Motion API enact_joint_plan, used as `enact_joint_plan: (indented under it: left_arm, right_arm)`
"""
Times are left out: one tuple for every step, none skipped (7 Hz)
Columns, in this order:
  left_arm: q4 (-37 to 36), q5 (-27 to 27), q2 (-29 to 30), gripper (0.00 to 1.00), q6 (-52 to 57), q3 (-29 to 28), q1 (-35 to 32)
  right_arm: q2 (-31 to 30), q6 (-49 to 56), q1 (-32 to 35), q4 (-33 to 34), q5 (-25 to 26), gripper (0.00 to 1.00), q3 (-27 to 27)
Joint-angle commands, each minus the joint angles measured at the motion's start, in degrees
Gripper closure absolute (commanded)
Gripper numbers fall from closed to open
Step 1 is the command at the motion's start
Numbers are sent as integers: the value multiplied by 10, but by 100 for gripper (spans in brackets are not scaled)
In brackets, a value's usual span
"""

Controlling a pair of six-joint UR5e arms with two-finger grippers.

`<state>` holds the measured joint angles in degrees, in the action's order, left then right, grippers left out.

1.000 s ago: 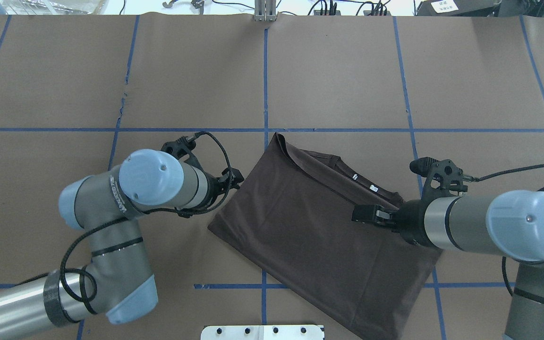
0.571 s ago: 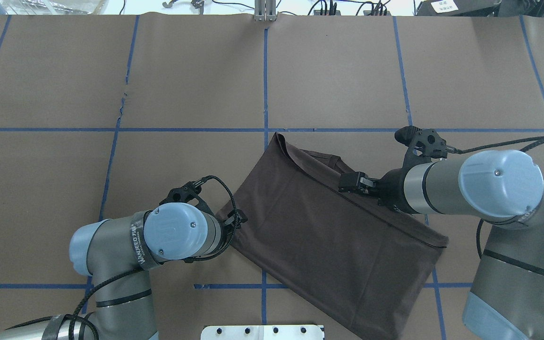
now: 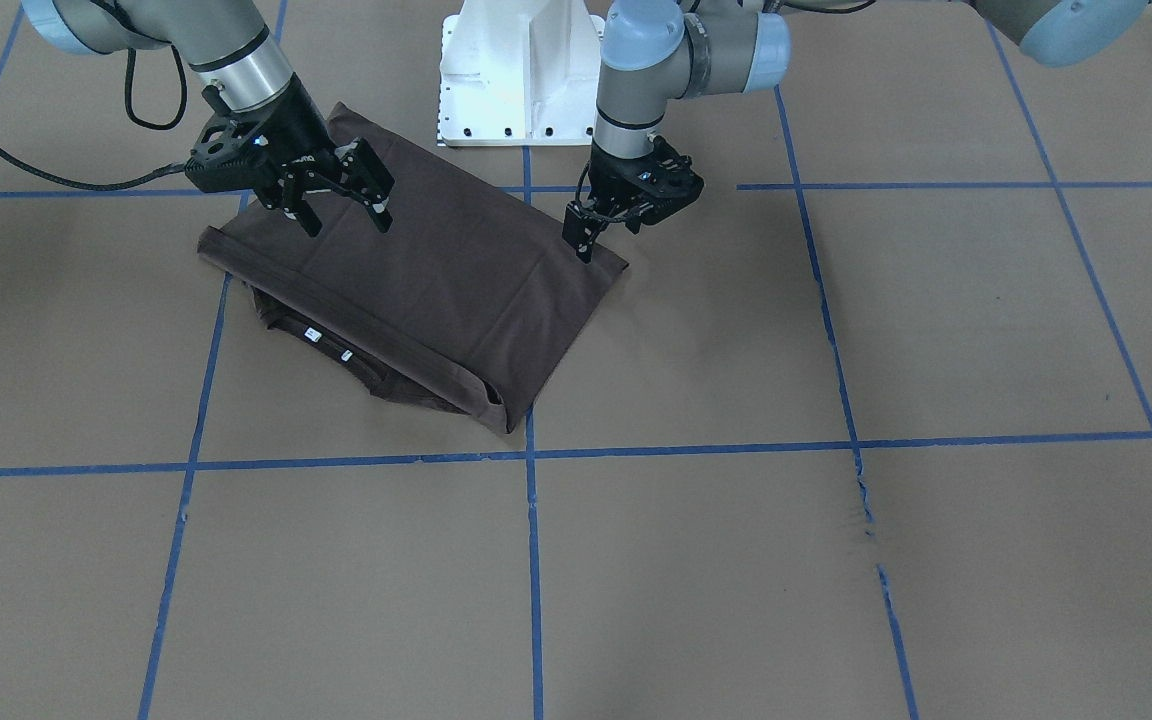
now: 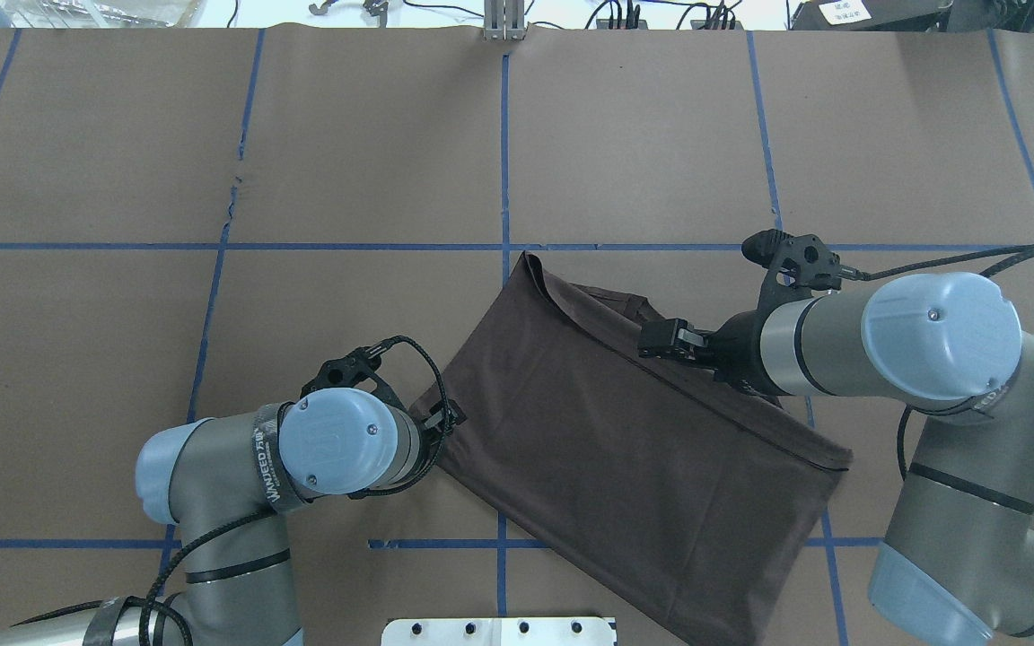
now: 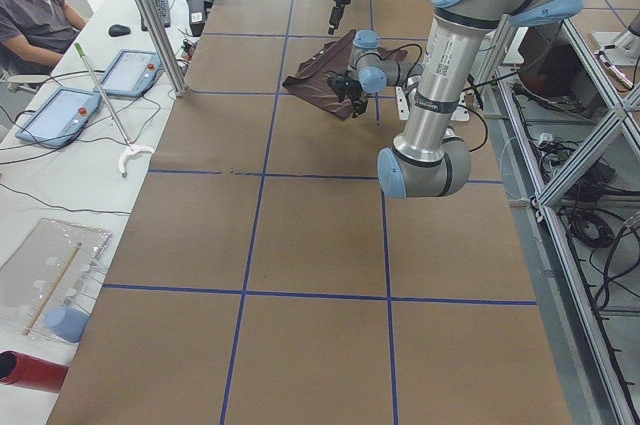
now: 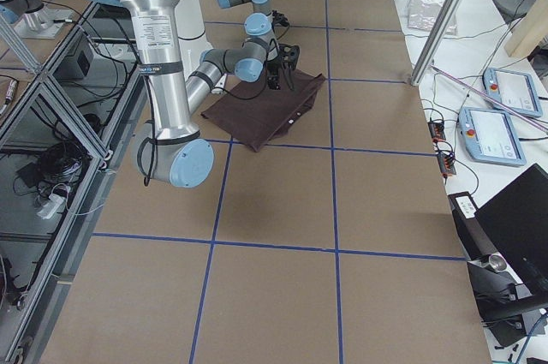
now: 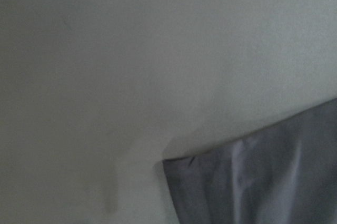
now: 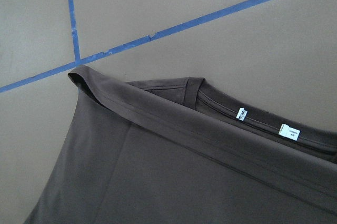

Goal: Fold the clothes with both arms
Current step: 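Grasp the shirt's far edge with the right gripper while the left gripper approaches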

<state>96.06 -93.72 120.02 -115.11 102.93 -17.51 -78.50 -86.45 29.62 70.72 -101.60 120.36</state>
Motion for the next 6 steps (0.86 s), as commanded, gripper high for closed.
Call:
enact_joint_plan:
  left_arm:
    - [4, 10, 4, 7, 2, -18, -3]
    - [4, 10, 6, 8, 2, -25, -3]
    - [4, 10, 6, 9, 2, -26, -2]
    - [4, 9, 7, 15, 1, -26, -2]
    - [5, 10, 7, 22, 1, -27, -1]
    - [5, 9, 6, 33, 1, -28, 0]
  right_arm:
    - [-1, 11, 3, 0, 0, 0, 0]
    - [-1, 11, 4, 0, 0, 0, 0]
    - [-1, 11, 4, 0, 0, 0, 0]
    - [-1, 11, 5, 0, -1, 0, 0]
    - [-2, 11, 5, 0, -1, 0, 0]
    - [-2, 11, 5, 0, -1, 0, 0]
